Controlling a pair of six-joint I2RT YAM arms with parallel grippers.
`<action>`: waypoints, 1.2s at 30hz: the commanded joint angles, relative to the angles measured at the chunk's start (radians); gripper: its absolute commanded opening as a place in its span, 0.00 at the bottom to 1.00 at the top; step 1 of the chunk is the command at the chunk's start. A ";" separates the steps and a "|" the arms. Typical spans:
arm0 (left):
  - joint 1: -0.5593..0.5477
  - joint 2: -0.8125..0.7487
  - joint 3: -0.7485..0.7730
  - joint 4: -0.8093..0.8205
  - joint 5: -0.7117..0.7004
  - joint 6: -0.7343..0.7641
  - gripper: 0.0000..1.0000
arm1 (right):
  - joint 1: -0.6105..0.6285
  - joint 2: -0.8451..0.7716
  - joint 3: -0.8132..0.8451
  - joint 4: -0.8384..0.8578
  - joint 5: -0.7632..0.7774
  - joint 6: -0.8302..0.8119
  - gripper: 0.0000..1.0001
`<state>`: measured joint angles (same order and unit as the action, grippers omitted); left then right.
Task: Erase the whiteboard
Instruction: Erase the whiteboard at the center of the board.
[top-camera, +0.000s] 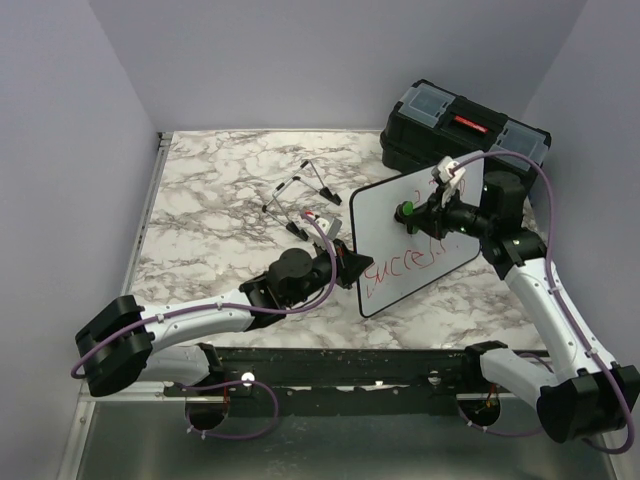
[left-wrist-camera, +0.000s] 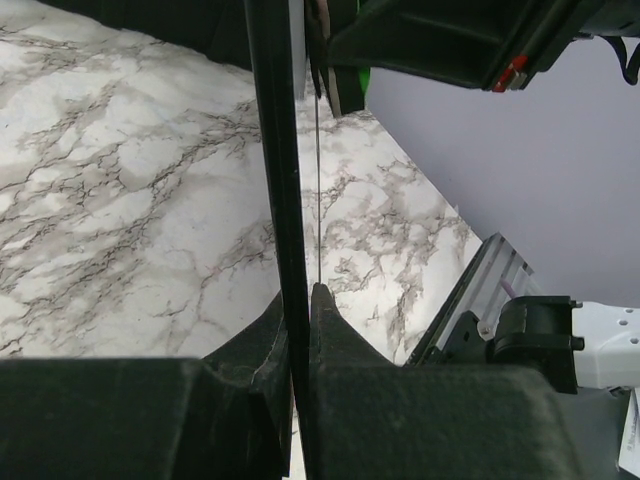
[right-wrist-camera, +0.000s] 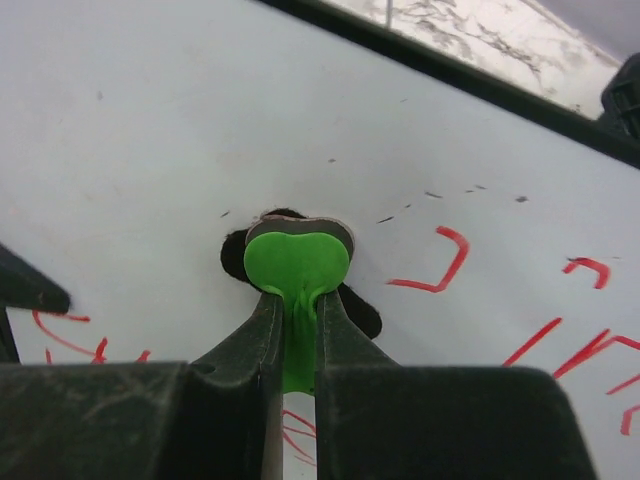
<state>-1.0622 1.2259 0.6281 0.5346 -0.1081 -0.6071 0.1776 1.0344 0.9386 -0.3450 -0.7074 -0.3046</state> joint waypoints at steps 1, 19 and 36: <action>-0.010 0.006 0.014 0.042 0.077 0.031 0.00 | 0.002 0.029 0.053 0.157 0.269 0.176 0.01; -0.007 0.000 -0.011 0.074 0.088 0.020 0.00 | -0.017 0.054 -0.017 -0.066 -0.142 -0.107 0.01; -0.002 -0.019 -0.027 0.084 0.091 0.010 0.00 | -0.028 0.048 -0.049 -0.018 0.092 -0.035 0.01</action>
<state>-1.0512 1.2285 0.6018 0.5591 -0.1074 -0.6559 0.1562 1.0634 0.9115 -0.2214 -0.4168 -0.2005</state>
